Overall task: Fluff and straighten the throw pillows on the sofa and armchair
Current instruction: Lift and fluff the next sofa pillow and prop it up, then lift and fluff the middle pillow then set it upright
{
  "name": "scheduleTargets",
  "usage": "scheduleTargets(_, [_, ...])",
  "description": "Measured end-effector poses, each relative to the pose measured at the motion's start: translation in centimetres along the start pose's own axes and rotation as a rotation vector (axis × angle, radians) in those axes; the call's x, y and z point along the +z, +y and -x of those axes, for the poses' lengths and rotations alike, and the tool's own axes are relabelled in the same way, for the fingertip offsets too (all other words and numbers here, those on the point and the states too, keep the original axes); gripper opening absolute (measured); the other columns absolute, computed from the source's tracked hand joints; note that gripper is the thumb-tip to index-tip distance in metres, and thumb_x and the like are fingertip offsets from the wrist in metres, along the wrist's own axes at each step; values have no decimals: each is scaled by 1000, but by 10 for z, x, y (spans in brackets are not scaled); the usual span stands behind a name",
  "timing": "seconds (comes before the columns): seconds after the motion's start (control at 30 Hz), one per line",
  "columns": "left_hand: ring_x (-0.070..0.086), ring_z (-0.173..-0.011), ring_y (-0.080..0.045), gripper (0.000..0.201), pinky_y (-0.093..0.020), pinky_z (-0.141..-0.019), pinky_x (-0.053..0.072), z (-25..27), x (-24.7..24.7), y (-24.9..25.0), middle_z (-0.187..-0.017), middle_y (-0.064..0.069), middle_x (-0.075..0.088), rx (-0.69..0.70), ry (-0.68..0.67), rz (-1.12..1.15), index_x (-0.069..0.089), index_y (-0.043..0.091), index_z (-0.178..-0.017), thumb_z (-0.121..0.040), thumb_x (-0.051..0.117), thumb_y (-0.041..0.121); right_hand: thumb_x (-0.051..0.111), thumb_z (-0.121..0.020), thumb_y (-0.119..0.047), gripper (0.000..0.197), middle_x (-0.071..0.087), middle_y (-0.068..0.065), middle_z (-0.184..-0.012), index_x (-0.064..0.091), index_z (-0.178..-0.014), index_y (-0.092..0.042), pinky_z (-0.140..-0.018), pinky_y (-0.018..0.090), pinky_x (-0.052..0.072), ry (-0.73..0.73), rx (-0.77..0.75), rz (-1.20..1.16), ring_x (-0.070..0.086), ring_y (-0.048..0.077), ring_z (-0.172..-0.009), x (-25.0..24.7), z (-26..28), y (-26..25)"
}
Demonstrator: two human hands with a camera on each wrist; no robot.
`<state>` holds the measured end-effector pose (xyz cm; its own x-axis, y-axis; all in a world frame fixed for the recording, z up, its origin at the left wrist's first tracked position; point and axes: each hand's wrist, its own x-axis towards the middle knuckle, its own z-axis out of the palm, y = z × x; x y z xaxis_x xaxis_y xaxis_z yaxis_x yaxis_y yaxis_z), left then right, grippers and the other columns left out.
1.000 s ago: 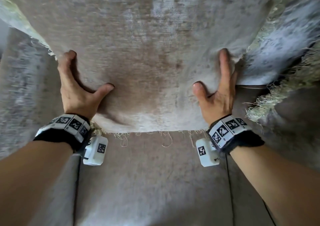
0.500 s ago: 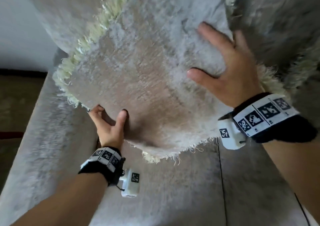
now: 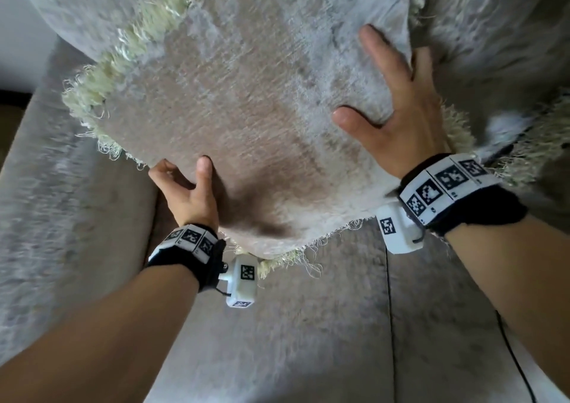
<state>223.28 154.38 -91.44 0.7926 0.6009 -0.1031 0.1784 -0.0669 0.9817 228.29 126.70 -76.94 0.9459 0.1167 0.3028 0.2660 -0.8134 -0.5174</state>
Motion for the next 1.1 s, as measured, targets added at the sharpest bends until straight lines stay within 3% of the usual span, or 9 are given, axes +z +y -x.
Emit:
scheduleTargets(0.13, [52, -108, -34, 59, -36, -97, 41, 5, -8, 15, -97, -1, 47, -65, 33, -140, 37, 24, -107, -74, 60, 66, 57, -83, -72, 83, 43, 8, -126, 37, -154, -35, -96, 49, 50, 30, 9, -36, 53, 31, -114, -11, 10, 4])
scheduleTargets(0.2, [52, -110, -31, 61, -35, -99, 42, 11, -13, 36, -113, -11, 51, -82, 42, -202, 44, 18, -111, -77, 67, 63, 58, -87, -69, 72, 45, 9, -128, 48, -149, -32, -92, 53, 52, 81, 56, -74, 55, 31, -115, -22, 22, 5])
scheduleTargets(0.27, [48, -113, -22, 65, -35, -105, 39, 15, -17, 63, -130, -15, 42, -63, 58, -289, 50, 13, -117, -79, 68, 62, 60, -91, -62, 59, 51, 8, -125, 61, -137, -24, -91, 49, 53, 139, 132, -69, 56, 28, -115, -38, 34, 4])
scheduleTargets(0.37, [40, -114, -20, 64, -46, -109, 36, 27, -14, 112, -125, -11, 49, 93, 5, -426, 57, 13, -112, -77, 61, 67, 60, -94, -54, 45, 62, 9, -114, 72, -116, -17, -85, 34, 49, 65, 330, -4, 62, 27, -105, -72, 47, 1])
scheduleTargets(0.47, [48, -110, -23, 46, -42, -99, 41, 47, -4, 171, -112, -5, 60, 232, -197, -564, 61, 15, -106, -83, 65, 54, 58, -93, -53, 43, 72, 8, -112, 70, -115, -18, -81, 29, 49, -254, 388, 115, 68, 26, -100, -114, 56, -5])
scheduleTargets(0.57, [60, -108, -21, 35, -34, -94, 45, 74, 6, 229, -113, 0, 66, 284, -600, -698, 62, 16, -113, -91, 68, 42, 58, -95, -53, 51, 69, 6, -128, 63, -133, -19, -93, 33, 48, -553, 380, 254, 65, 27, -114, -159, 67, -17])
scheduleTargets(0.67, [62, -110, -17, 36, -33, -97, 44, 103, 9, 279, -118, 4, 67, 359, -933, -934, 60, 22, -121, -94, 64, 46, 57, -97, -51, 53, 65, 4, -134, 57, -140, -20, -99, 34, 46, -687, 377, 331, 61, 25, -122, -208, 79, -39])
scheduleTargets(0.83, [65, -108, -20, 37, -44, -102, 50, 151, 10, 343, -118, 3, 69, 527, -1066, -1115, 57, 26, -125, -94, 62, 47, 54, -98, -52, 49, 59, 5, -139, 55, -141, -27, -93, 35, 46, -697, 396, 405, 59, 27, -121, -278, 105, -69])
scheduleTargets(1.1, [61, -112, -20, 41, -43, -99, 49, 247, 5, 396, -122, 7, 67, 821, -1237, -1280, 54, 33, -130, -94, 58, 53, 50, -95, -59, 57, 55, 6, -143, 48, -144, -29, -101, 43, 47, -677, 477, 477, 57, 31, -124, -361, 176, -100])
